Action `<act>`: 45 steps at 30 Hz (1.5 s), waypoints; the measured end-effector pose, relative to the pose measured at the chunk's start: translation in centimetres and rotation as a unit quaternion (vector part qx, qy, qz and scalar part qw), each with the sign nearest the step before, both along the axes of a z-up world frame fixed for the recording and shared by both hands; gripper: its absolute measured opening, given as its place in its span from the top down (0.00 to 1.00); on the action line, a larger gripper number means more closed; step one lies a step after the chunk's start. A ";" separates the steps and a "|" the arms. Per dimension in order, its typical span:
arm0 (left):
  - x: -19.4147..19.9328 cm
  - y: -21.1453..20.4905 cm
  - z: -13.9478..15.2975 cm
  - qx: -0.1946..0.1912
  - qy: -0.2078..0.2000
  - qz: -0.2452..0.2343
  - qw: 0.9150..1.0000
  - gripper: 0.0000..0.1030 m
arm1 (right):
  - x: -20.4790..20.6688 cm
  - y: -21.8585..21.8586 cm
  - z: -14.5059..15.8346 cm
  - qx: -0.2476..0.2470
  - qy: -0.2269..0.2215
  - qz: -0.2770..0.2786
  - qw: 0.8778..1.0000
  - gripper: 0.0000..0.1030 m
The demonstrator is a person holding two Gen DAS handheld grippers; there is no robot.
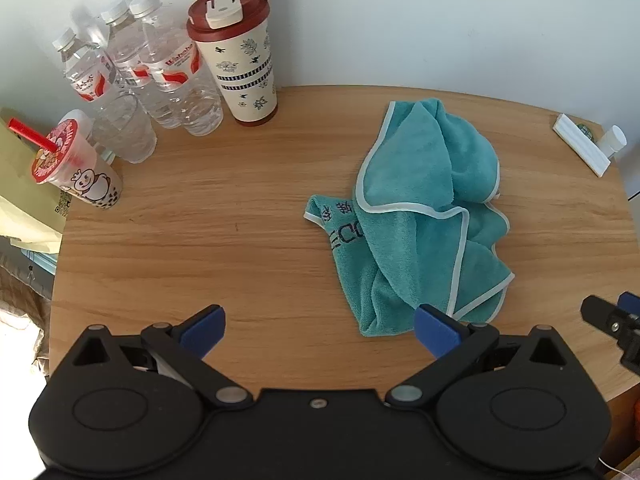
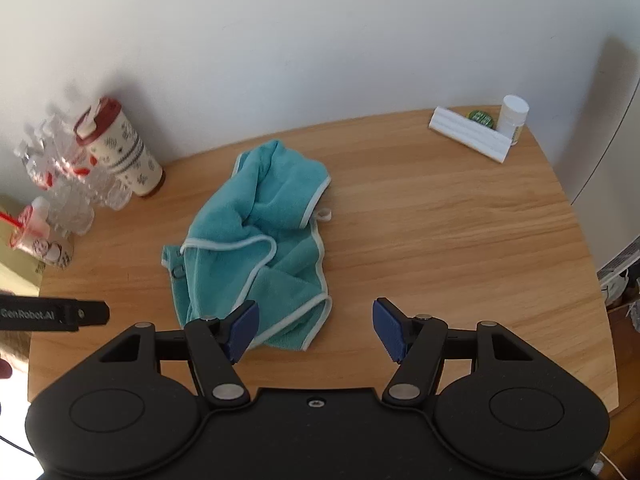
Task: Fold towel
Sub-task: 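Move both grippers toward the crumpled teal towel, then grasp a towel corner with the left gripper while the right gripper grasps another corner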
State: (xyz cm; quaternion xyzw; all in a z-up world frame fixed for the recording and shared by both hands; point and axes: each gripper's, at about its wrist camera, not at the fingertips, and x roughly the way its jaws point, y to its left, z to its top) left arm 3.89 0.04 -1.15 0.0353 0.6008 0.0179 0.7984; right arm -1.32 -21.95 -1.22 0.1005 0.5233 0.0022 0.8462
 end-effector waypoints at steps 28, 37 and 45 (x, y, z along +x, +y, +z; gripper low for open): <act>5.2 -0.6 -3.0 -0.145 0.002 0.023 0.989 0.00 | -1.1 -1.3 -4.4 -0.007 0.035 0.000 0.999 0.34; 7.2 -0.6 -5.8 -0.191 0.010 0.086 0.978 0.00 | -1.3 -1.7 -4.9 -0.004 0.031 0.000 1.000 0.34; 8.8 -1.1 -8.3 -0.213 0.013 0.125 0.969 0.30 | -1.3 -0.9 -6.3 -0.017 -0.021 0.054 0.998 0.35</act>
